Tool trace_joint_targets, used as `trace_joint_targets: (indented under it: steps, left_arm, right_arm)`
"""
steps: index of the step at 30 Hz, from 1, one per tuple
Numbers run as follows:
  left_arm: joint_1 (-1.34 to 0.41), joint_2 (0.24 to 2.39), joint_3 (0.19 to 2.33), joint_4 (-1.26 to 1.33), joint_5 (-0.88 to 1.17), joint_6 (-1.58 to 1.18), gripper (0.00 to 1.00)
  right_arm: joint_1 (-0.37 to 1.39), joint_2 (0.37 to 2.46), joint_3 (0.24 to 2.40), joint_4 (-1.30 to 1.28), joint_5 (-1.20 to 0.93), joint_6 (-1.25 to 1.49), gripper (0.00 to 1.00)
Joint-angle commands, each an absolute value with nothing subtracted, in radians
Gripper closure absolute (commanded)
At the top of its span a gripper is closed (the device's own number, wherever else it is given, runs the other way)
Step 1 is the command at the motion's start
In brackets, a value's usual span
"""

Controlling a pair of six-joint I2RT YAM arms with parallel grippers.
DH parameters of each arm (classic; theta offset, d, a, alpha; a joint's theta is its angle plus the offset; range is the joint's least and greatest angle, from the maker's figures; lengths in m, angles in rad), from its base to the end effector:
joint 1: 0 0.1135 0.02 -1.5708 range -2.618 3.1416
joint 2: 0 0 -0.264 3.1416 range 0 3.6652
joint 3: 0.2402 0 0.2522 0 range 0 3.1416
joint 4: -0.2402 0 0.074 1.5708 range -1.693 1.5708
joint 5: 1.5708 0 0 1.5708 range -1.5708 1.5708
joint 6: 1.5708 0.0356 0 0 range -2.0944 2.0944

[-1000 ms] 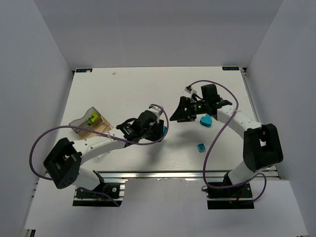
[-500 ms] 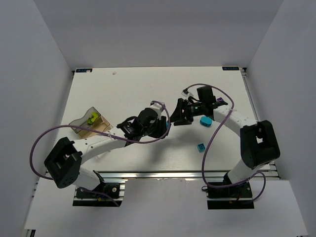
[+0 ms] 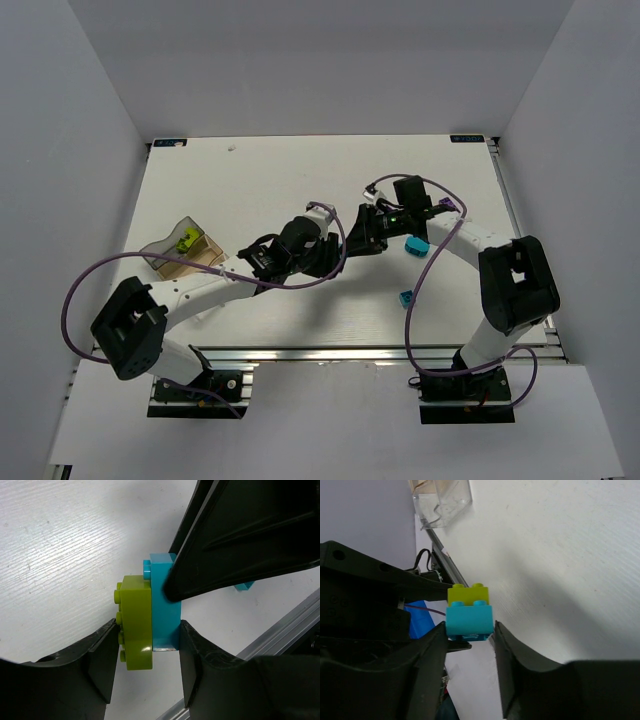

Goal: Sort the legos into containers by color

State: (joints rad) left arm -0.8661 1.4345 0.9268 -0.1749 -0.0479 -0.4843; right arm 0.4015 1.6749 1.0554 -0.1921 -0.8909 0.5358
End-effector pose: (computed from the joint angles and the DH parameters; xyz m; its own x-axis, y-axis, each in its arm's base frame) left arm 0.2037 -0.2369 0.2393 -0.7047 0.1109 -0.7008 0.4619 0.8214 -0.3345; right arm 0.3096 0.1615 0.2128 -0.9511 -0.0551 -0.3039 -0.2940 0.4625 0.8365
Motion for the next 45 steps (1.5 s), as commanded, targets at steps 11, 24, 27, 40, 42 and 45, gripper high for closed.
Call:
trace_joint_targets:
  steps: [11,24,27,40,42,45]
  left_arm:
    - [-0.851,1.41,0.965,-0.143,-0.051,-0.5,0.43]
    - [-0.565,1.126,0.801,0.032,0.386,-0.702,0.02]
    - [-0.486,1.141,0.766,0.158,0.52,-0.79,0.02]
    - [-0.468,1.269,0.678,0.611,0.845,-0.988,0.05]
    - [-0.469,1.273,0.69,0.572,0.838,-0.948,0.06]
    - [-0.469,1.285,0.693,0.552,0.836,-0.937,0.08]
  right_arm:
    - [0.408,1.684,1.077,-0.066,-1.006,0.563,0.92]
    - [0.307,1.713,1.212,-0.208,-1.207,0.117,1.0]
    - [0.299,1.713,1.261,-0.297,-1.305,-0.108,1.0]
    - [0.325,1.79,1.469,-0.787,-1.519,-0.52,1.0]
    - [0.327,1.799,1.482,-0.811,-1.526,-0.52,1.0]
    - [0.333,1.807,1.499,-0.837,-1.531,-0.537,1.0]
